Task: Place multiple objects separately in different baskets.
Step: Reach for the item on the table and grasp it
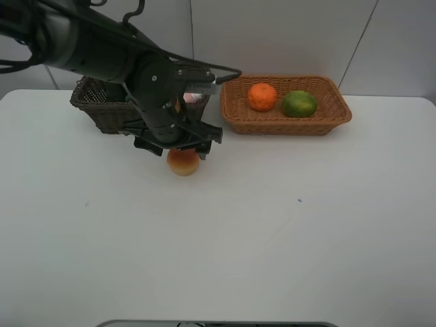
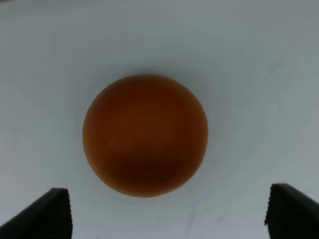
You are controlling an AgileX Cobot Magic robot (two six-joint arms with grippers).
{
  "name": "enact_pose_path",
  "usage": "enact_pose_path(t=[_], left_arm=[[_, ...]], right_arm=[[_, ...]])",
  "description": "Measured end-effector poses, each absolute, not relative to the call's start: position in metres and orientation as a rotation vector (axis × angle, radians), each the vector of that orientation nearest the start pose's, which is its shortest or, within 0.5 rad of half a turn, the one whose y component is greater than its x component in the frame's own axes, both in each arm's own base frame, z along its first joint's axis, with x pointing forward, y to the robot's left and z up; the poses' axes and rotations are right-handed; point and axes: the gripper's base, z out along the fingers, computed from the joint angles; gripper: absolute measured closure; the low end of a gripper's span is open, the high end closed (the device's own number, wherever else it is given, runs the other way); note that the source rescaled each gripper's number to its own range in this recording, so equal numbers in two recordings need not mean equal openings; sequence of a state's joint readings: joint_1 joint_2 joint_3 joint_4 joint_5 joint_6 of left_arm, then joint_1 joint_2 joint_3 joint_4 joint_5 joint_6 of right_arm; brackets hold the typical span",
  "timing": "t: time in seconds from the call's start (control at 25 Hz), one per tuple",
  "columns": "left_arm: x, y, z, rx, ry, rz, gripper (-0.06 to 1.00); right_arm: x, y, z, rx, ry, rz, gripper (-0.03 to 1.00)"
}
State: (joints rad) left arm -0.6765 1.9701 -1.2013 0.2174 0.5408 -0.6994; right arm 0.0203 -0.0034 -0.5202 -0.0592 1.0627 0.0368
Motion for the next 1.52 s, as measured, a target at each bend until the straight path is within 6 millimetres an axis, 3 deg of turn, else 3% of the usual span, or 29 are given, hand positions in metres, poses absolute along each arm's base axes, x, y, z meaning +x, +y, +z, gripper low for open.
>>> enact_pose_path(t=[1.04,1.52], left_arm=[[0.326,-0.229,0.130,0.207,2.682,-0.214,-0.05],[0.328,-0.228,0.105,0.241,2.722,-0.179,-0.05]], right_arm=[[-0.008,-0.005,0.283,0.020,2.021,-0.034,0.09],[-0.008,-0.005,0.283,0.020,2.021,-0.034,0.09]])
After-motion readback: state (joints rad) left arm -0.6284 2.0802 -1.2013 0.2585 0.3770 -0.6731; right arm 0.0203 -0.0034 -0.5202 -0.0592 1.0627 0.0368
